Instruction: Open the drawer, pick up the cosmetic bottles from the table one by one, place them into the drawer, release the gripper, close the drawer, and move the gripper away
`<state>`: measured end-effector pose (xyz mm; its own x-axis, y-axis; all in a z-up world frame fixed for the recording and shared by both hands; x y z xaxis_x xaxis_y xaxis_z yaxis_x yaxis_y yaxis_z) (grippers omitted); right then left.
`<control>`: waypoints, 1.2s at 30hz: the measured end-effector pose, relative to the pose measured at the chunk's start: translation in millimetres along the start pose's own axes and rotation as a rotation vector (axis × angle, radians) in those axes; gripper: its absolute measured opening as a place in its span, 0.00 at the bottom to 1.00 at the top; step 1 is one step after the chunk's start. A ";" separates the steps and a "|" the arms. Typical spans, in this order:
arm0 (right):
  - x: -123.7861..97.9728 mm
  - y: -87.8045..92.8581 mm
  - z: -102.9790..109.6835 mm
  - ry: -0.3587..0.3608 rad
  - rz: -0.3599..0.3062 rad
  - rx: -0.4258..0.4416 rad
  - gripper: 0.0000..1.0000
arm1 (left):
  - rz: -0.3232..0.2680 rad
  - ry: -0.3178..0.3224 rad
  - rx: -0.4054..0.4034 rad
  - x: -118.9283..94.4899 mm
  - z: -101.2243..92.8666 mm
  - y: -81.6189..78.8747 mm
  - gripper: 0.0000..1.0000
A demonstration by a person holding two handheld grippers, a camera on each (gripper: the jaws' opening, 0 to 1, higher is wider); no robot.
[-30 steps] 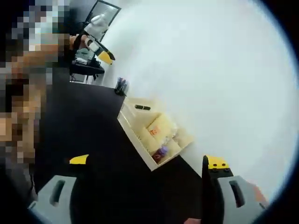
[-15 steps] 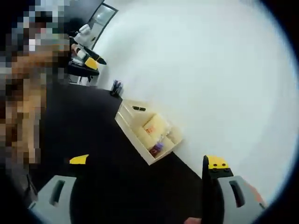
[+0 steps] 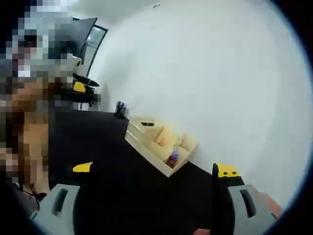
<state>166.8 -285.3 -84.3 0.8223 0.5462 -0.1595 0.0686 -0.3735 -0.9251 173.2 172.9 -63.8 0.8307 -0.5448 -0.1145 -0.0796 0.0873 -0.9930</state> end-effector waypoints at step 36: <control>-1.9 127.8 9.2 0.052 0.101 0.093 0.92 | -0.058 0.050 -0.046 -18.7 4.1 132.9 0.96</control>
<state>168.7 -327.2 -205.4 0.8505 0.4692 -0.2377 -0.0668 -0.3520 -0.9336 149.3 198.2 -193.5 0.8064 -0.5886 -0.0572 -0.0587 0.0165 -0.9981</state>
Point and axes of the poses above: the point that each gripper's makers call its tool centre point, and the gripper's own axes: x roughly forward along the fingers, z roughly to its left, y roughly out of its underside, the point moved 10 cm from there along -x, roughly backward along the fingers, and after that the axes turned 4 degrees about y, right-handed, at the moved point
